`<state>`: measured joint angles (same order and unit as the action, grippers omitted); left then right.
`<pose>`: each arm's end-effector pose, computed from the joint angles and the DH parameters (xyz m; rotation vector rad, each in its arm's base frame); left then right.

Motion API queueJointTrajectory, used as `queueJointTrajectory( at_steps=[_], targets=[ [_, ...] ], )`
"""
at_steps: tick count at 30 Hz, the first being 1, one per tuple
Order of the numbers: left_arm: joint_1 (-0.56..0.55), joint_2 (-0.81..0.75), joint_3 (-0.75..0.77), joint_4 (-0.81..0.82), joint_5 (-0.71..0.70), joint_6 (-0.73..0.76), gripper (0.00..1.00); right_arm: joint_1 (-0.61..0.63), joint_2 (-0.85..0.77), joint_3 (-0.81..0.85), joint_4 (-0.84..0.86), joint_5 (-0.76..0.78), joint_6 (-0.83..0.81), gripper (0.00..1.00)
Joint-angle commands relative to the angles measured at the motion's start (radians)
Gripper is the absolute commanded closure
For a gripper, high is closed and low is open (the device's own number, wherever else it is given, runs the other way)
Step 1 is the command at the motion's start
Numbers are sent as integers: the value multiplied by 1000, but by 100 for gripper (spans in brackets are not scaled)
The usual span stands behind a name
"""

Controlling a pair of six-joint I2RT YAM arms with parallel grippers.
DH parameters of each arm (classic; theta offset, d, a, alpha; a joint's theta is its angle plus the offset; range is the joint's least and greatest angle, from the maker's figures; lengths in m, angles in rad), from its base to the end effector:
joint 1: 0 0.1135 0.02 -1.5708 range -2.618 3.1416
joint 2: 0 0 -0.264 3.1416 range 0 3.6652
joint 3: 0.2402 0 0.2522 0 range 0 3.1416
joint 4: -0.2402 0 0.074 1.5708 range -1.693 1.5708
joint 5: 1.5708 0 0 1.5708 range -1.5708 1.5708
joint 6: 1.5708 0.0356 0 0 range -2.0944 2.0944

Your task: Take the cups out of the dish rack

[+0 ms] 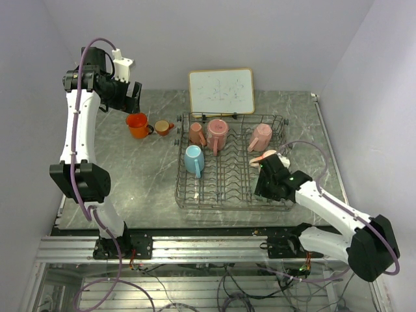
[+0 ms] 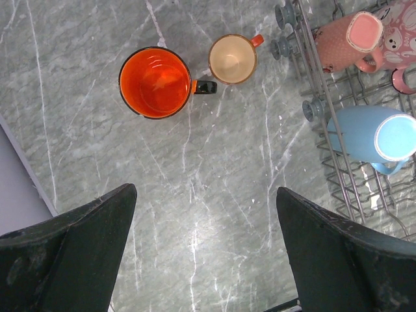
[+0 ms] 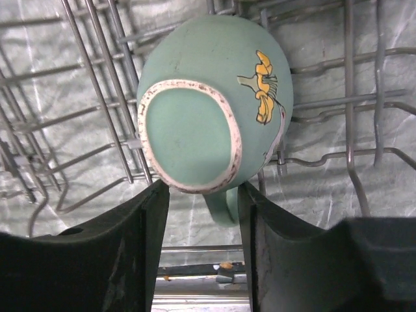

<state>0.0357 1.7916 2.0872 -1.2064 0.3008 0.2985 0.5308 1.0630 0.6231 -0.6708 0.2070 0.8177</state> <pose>0.3610 0.0023 0.4145 0.4444 2.3976 -0.2252 0.1651 0.0884 0.1966 0.4427 2.6141 0.1725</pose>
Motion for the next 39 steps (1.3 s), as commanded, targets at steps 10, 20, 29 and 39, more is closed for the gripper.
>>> queueJointTrajectory(
  at_steps=[10,20,29,39],
  targets=[
    [3,-75,-35,-42,89,42,0,103,78,52,-21,143,28,80],
    [3,-261,-321,70,199,131,1,113,35,242,-99,136,-33,100],
    [3,-458,-619,151,316,262,1,114,74,444,-77,-75,-69,100],
    [3,-775,-936,356,488,485,1,124,202,530,310,-614,80,100]
  ],
)
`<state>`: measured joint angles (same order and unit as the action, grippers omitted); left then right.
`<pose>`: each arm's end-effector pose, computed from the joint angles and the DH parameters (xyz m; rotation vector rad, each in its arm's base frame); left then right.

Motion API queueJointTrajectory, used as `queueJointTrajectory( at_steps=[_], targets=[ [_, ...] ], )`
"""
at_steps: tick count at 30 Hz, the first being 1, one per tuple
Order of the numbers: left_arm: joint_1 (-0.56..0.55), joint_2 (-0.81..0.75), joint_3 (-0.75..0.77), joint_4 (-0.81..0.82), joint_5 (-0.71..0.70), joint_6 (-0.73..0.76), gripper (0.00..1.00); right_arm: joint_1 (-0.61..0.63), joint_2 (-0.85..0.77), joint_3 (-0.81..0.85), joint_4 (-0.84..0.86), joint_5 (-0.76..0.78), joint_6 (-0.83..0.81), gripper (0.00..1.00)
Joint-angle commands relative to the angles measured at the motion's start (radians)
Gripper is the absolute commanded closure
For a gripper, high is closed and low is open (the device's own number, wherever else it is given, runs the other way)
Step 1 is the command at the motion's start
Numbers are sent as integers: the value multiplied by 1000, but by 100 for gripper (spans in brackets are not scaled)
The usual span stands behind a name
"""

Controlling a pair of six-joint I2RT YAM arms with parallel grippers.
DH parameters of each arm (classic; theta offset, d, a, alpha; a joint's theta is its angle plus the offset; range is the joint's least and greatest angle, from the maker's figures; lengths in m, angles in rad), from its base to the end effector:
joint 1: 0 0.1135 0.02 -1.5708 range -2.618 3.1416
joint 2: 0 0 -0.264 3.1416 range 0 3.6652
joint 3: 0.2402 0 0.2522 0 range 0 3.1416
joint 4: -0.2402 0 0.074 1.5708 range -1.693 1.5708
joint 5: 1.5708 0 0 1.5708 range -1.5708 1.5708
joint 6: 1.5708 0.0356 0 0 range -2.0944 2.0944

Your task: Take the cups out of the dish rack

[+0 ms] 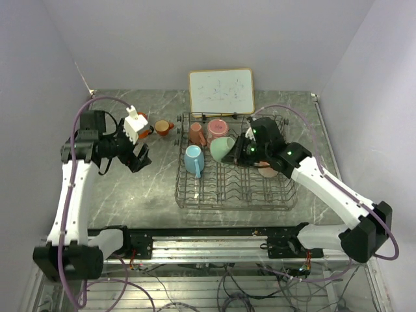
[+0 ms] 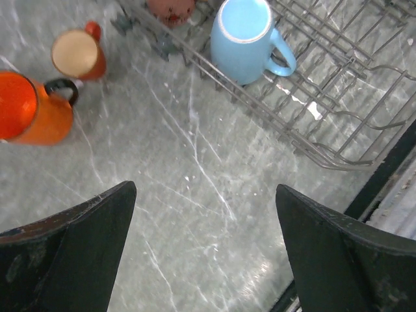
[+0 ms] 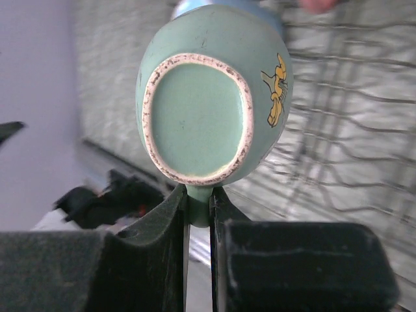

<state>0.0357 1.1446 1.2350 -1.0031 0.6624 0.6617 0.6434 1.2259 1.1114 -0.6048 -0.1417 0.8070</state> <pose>0.2125 -0.0143 0.3550 0.9534 2.0795 -0.4692 0.2075 0.1619 0.3216 0.1218 2.4520 0.8684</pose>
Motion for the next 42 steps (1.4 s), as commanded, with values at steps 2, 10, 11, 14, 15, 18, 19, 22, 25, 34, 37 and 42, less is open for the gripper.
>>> queueJointTrajectory(
  at_steps=[2,10,11,14,15,18,19,22,25,34,37,42],
  targets=[
    [2,-181,-117,210,146,133,1,16,64,25,365,-359,161,100],
    [0,-180,-88,261,238,151,4,44,165,-104,1025,-642,576,100],
    [0,-174,-78,263,249,153,6,54,179,-128,1089,-653,618,100],
    [-2,-169,-51,290,284,121,9,87,225,-155,1256,-666,732,100],
    [-4,-172,-45,300,297,105,10,98,242,-166,1339,-666,783,100],
    [-9,-182,-30,337,321,55,12,133,301,-176,1555,-665,905,100],
    [-9,-185,-23,347,328,35,12,144,315,-170,1576,-665,918,100],
    [-9,-192,8,339,362,-5,14,172,340,-162,1631,-654,946,100],
    [-10,-206,19,354,380,-53,17,196,361,-161,1686,-641,978,100],
    [-9,-215,87,244,460,-43,30,280,432,-87,1759,-579,1027,100],
    [-9,-205,103,184,453,-1,43,302,457,-50,1798,-567,1044,100],
    [-10,-157,152,13,435,115,62,306,449,-37,1752,-563,1013,100]
  ],
)
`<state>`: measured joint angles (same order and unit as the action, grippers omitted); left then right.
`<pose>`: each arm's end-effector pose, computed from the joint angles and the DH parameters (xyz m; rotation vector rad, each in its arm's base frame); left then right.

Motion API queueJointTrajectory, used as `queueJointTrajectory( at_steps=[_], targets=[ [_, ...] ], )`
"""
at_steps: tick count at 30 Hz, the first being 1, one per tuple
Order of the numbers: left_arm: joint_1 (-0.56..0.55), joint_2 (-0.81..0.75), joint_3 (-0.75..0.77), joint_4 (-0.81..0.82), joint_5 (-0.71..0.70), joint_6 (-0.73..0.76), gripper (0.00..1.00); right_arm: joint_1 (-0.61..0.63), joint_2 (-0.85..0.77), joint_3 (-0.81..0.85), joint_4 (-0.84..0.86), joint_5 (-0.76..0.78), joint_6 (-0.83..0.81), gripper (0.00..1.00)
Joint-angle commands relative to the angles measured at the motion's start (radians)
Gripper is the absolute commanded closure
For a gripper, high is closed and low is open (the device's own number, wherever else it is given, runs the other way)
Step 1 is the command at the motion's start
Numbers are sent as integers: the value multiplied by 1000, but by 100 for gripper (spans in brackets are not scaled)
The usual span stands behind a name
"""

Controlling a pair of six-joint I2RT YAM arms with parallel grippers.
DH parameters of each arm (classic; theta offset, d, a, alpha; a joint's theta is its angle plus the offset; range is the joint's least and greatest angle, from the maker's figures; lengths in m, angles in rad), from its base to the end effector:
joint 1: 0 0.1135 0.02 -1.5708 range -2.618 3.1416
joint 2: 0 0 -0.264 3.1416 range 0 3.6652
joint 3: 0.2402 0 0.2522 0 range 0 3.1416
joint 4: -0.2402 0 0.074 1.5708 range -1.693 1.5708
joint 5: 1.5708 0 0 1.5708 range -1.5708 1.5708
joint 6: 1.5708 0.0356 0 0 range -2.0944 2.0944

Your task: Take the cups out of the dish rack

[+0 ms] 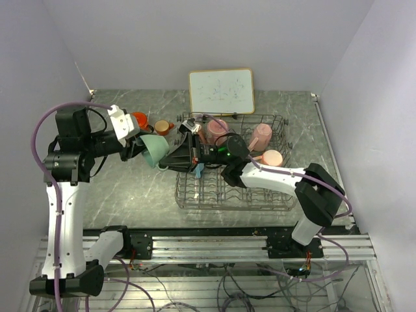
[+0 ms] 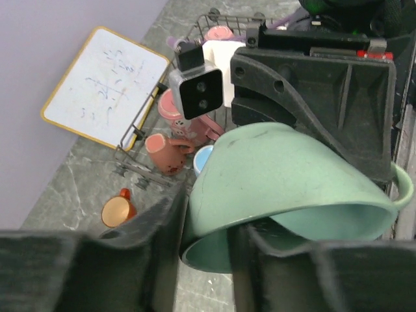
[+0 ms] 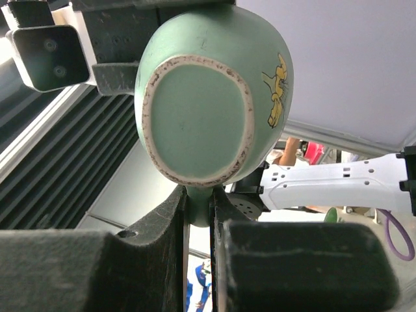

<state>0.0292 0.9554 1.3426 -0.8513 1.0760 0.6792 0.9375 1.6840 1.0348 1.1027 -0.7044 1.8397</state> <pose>0.1539 -0.0268 0.4364 1.1444 1.4206 -0.5912 0.2016 0.3136 0.3198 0.1424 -1.7674 -2.5066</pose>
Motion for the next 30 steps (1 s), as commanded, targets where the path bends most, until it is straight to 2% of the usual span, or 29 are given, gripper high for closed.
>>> queueJointTrajectory(
  at_steps=[1,3,5,6,7,10,14,18,23,26,30],
  targets=[
    [-3,41,48,-153,10,102,71,10,-14,38,17,-6,-28,97],
    [-3,54,38,-116,-44,39,91,-8,-32,18,-47,-8,-59,74],
    [-3,64,9,-58,-150,-47,93,-39,-73,-12,-163,2,-120,49],
    [-7,73,-2,-46,-208,-60,93,-61,-107,-23,-261,10,-176,33],
    [-20,90,-11,-32,-286,-93,93,-86,-146,-27,-385,28,-269,24],
    [-102,204,-4,-39,-584,-180,93,-161,-263,-16,-771,136,-506,9],
    [-161,389,36,-77,-806,-266,93,-234,-367,27,-1137,295,-720,3],
    [-171,561,86,-78,-910,-309,93,-265,-417,56,-1356,426,-845,2],
    [-172,748,166,-90,-995,-363,93,-275,-460,45,-1454,511,-912,2],
    [-174,802,168,-58,-992,-382,93,-277,-469,37,-1482,541,-939,2],
    [-186,835,137,13,-1000,-335,93,-278,-460,35,-1497,557,-957,2]
  ],
)
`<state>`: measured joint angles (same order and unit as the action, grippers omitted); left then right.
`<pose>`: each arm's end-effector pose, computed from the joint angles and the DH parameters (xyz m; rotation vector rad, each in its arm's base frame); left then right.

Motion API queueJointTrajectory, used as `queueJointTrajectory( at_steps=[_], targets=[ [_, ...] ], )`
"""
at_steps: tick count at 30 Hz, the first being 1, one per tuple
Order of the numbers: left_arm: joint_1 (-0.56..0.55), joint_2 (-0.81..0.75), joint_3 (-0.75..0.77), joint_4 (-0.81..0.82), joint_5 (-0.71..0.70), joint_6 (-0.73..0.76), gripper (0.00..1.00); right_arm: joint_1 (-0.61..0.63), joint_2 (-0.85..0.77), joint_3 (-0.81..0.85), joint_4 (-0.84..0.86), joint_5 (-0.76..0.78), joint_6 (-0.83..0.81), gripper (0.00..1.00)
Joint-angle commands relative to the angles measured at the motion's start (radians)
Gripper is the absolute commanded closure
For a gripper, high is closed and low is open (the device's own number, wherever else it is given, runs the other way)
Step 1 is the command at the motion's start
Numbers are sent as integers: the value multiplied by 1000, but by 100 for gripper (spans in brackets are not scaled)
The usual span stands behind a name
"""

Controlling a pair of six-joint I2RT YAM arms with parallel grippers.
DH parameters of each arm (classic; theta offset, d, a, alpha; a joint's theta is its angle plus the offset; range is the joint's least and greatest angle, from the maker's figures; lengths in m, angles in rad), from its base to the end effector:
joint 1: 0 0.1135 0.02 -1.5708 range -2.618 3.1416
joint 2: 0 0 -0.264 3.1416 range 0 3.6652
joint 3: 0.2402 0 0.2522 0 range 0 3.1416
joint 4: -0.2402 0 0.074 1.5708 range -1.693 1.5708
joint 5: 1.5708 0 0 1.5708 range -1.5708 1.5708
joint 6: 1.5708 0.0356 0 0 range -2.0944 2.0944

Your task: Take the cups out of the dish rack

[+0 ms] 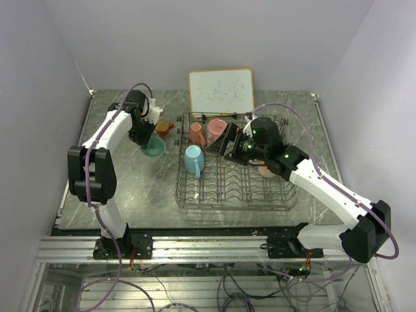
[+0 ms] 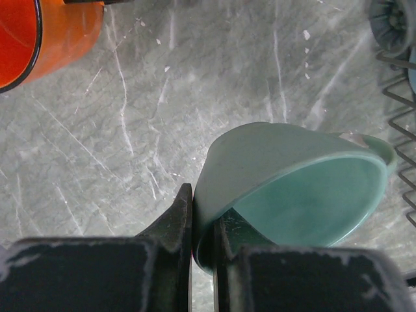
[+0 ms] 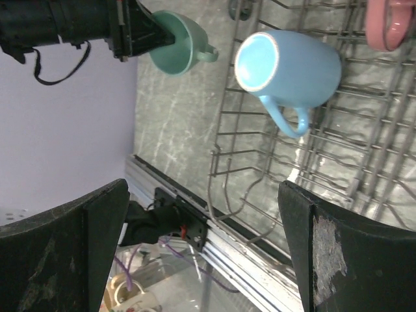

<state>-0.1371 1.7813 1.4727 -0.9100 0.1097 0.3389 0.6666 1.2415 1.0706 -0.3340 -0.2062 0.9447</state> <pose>0.3606 -0.0537 0.2518 0.6815 2.6940 -0.1020 0.2167 0.1798 0.3281 0.1790 2.2873 1.1385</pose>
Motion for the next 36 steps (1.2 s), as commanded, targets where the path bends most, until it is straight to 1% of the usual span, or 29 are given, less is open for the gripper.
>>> queueJointTrajectory(
  at_steps=[1,6,11,19,20,21,24,27,29,33,36],
  targets=[
    [-24,26,5,78,-37,17,93,-7,-14,-2,-63,61,-65,2],
    [-44,94,26,92,-38,44,93,-9,6,1,-79,89,-95,2],
    [-62,157,37,118,-40,46,93,-8,20,-8,-89,119,-123,5],
    [-66,200,60,156,-44,46,93,-6,37,-14,-96,123,-141,8],
    [-67,203,64,163,-46,47,92,-6,37,-14,-97,123,-141,8],
    [-67,206,69,167,-46,49,84,-6,38,-16,-98,125,-142,8],
    [-68,211,82,175,-50,54,57,1,37,-18,-99,137,-148,8],
    [-70,206,89,185,-62,49,44,14,43,-16,-108,159,-157,8],
    [-70,199,93,188,-71,46,41,25,51,-10,-115,173,-165,8],
    [-70,165,107,174,-73,44,40,61,89,8,-126,226,-183,8],
    [-70,119,123,155,-66,33,40,115,141,50,-145,297,-206,8]
  ],
)
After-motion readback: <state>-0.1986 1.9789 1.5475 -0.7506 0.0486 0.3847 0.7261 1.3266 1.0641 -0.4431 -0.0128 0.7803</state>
